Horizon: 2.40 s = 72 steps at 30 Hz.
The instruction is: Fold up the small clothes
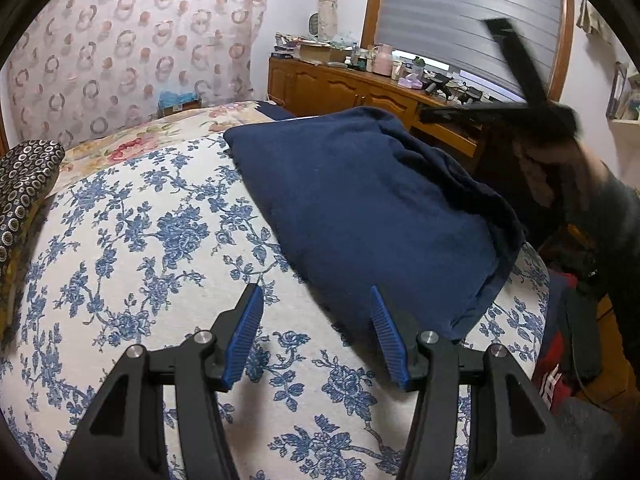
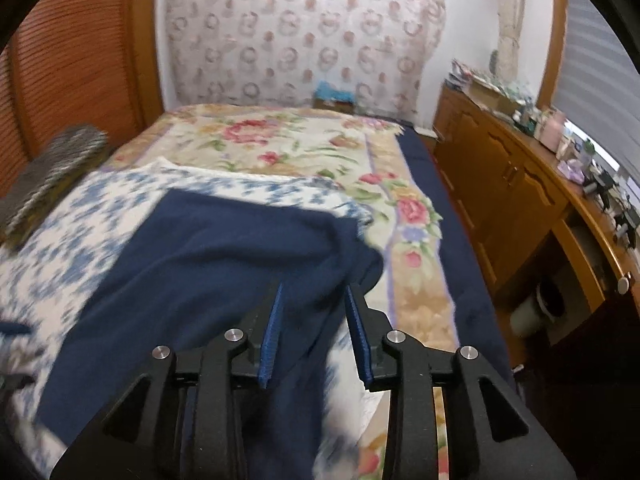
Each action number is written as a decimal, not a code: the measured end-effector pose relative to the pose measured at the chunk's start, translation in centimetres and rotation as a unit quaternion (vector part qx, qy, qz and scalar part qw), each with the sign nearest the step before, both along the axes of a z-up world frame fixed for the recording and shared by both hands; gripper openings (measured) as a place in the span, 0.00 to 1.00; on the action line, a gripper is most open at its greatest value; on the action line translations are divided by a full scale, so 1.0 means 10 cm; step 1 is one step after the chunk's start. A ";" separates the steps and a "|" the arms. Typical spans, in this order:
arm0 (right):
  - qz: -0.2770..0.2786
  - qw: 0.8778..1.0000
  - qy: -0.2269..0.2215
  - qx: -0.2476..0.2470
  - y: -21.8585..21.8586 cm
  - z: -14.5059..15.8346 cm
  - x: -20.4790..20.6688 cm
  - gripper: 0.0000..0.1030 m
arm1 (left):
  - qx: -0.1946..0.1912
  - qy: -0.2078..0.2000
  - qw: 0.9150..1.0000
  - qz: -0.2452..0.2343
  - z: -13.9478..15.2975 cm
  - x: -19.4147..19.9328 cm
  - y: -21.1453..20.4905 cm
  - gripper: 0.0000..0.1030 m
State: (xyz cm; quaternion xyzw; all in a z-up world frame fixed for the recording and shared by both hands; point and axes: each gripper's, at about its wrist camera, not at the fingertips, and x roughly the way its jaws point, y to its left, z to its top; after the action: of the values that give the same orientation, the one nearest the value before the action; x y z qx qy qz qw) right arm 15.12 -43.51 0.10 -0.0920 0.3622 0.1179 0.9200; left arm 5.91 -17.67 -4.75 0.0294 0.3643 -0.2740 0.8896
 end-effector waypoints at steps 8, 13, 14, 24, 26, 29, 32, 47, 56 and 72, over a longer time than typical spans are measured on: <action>0.024 0.999 0.021 0.015 0.17 -0.25 -0.67 0.39 | 0.002 0.002 1.000 -0.003 -0.01 -0.02 -0.05 0.53; 0.030 0.999 0.034 0.030 0.16 -0.36 -0.84 0.39 | 0.005 0.009 1.000 -0.009 -0.05 -0.03 -0.09 0.53; 0.029 0.998 0.035 0.032 0.17 -0.37 -0.87 0.39 | 0.005 0.010 1.000 -0.009 -0.06 -0.02 -0.10 0.53; 0.023 0.998 0.046 0.040 0.14 -0.45 -0.88 0.39 | 0.008 0.019 1.000 -0.011 -0.11 0.00 -0.13 0.53; 0.027 0.998 0.048 0.035 0.16 -0.46 -0.88 0.39 | 0.009 0.021 1.000 -0.011 -0.12 0.01 -0.14 0.53; 0.032 0.998 0.049 0.023 0.18 -0.48 -0.88 0.34 | 0.007 0.021 1.000 -0.008 -0.12 0.01 -0.13 0.53; 0.040 0.998 0.041 0.040 0.12 -0.44 -0.93 0.06 | -0.002 0.022 1.000 0.005 -0.11 0.04 -0.08 0.53; -0.064 0.996 0.040 0.054 -0.57 -0.42 -1.08 0.10 | 0.006 0.031 0.999 -0.014 -0.12 0.00 -0.16 0.53; -0.062 0.996 0.038 0.053 -0.53 -0.46 -1.06 0.48 | 0.004 0.041 0.999 -0.018 -0.14 -0.01 -0.17 0.53; -0.034 0.995 0.056 0.073 -0.58 -0.64 -1.11 0.48 | -0.022 0.086 0.994 -0.066 -0.18 -0.05 -0.26 0.26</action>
State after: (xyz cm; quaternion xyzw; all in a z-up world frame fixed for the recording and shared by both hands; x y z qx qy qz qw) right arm 4.04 -49.31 -6.28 -0.0053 0.4064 0.1173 0.9061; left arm 5.36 -20.23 -6.56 0.0098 0.4308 -0.3414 0.8353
